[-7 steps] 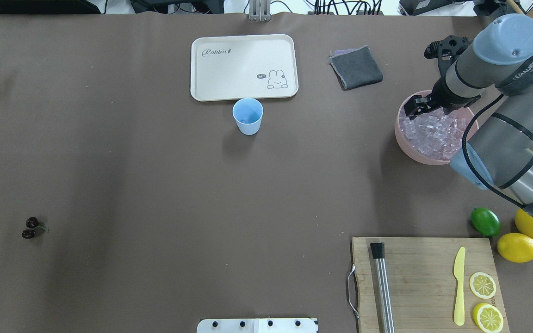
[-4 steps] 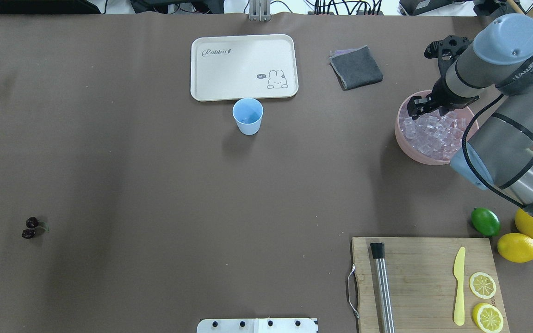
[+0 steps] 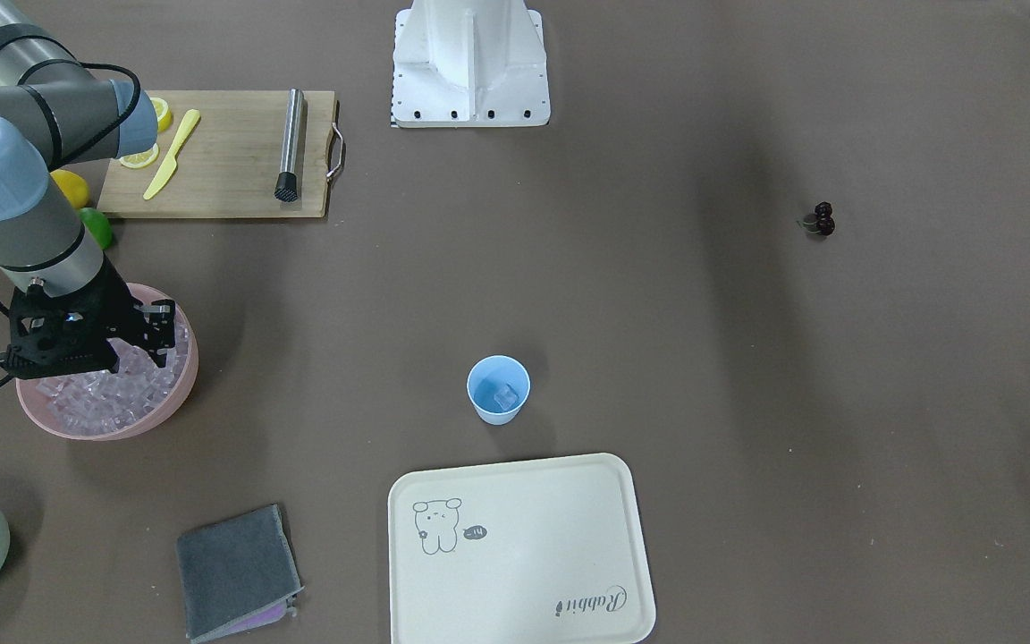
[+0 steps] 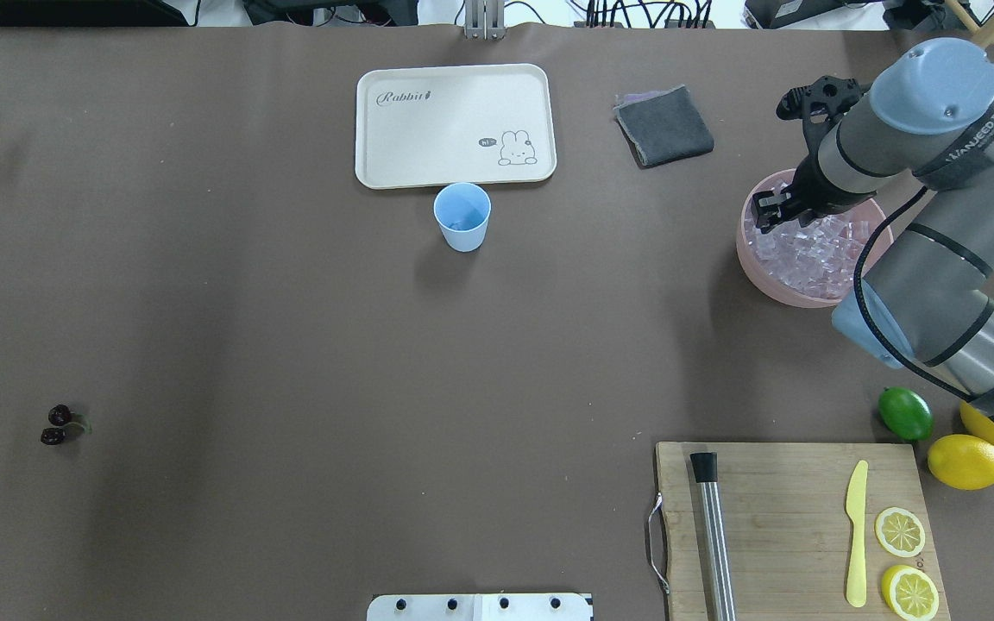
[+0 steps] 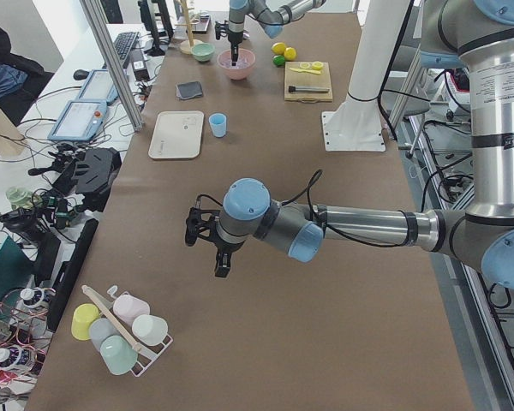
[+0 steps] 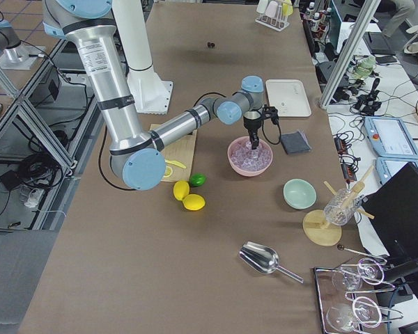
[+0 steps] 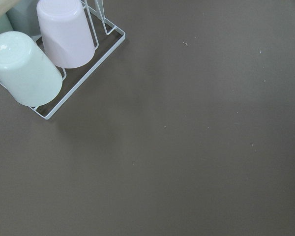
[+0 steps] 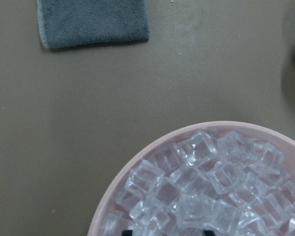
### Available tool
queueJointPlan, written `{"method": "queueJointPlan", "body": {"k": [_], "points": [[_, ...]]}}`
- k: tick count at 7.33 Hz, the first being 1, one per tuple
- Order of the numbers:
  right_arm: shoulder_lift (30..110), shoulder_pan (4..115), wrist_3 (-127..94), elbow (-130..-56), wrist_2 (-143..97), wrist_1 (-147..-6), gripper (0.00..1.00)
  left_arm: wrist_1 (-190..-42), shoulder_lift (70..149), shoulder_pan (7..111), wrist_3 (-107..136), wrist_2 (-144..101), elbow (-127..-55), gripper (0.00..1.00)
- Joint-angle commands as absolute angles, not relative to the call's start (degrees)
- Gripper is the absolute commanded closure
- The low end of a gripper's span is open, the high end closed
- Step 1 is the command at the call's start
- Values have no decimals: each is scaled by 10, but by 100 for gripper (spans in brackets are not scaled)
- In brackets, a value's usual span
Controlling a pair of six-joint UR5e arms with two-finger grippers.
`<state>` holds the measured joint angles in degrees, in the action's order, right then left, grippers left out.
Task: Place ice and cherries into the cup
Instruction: 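Carry the ice cube with the right gripper over the cup and drop it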
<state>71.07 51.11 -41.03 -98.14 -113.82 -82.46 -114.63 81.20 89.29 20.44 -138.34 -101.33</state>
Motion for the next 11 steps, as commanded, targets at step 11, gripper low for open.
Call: {"method": "queueJointPlan", "body": {"k": [11], "points": [[678,512,-420,-1037,-1149,-890,75,-1147,811,892,200,-1383,-1005,2]]}}
